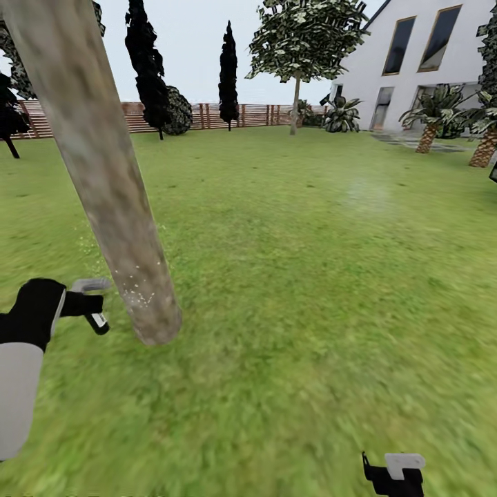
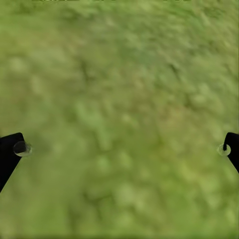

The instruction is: In the garden, pick up the pesticide atomizer on the floor and spray pesticide onto both trees until each tree trunk is fully covered.

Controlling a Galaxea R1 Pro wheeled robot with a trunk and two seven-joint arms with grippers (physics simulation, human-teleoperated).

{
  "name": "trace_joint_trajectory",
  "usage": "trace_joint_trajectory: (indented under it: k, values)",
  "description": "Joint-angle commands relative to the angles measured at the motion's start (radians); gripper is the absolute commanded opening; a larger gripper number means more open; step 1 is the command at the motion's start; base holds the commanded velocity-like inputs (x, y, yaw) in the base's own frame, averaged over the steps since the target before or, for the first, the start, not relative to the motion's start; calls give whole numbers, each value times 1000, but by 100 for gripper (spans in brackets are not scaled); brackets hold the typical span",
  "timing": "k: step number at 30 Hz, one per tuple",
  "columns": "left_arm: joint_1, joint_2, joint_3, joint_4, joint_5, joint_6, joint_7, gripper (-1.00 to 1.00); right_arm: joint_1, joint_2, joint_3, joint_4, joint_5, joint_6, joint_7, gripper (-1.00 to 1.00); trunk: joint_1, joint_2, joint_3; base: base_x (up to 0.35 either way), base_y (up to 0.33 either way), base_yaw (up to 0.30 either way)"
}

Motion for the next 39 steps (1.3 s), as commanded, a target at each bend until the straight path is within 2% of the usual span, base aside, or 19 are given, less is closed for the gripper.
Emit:
trace_joint_trajectory:
  k: [1, 3, 4, 5, 8, 20, 28, 39]
  values:
    - [0, 0, 2, -1, -13, 3, -16, -100, -1, 0, -3, 2, 11, -3, -8, 100, 0, 0, -1, 0, 0, 206]
    - [-1, 0, -7, -6, -13, 4, -21, -100, -1, 1, -2, 2, 12, -3, -8, 100, 0, 0, -1, 0, 0, 249]
    - [-1, 0, -33, -23, -12, 6, -22, -100, -1, 2, -2, 2, 12, -3, -8, 100, 0, 0, -1, 15, -11, 265]
    - [-1, 0, -41, -29, -10, 6, -23, -100, -1, 2, -2, 2, 12, -3, -7, 100, 0, 0, -1, 142, -98, 143]
    - [0, 0, -47, -33, -10, 6, -23, -100, -1, 2, -2, 2, 12, -3, -7, 100, 0, 0, -1, 207, -155, 43]
    - [-2, 1, -42, -34, -9, 6, -23, -100, -1, 2, -2, 2, 12, -3, -7, 100, 0, 0, -1, 26, -267, 4]
    - [-4, 1, -41, -34, -10, 8, -21, -100, -1, 2, -3, 2, 12, -3, -7, 100, 0, 0, -1, 231, -189, 242]
    - [-9, 0, -34, -37, -10, 8, -20, -100, -1, 1, -4, 0, 11, -3, -8, 100, 0, 0, -1, 44, -262, 18]
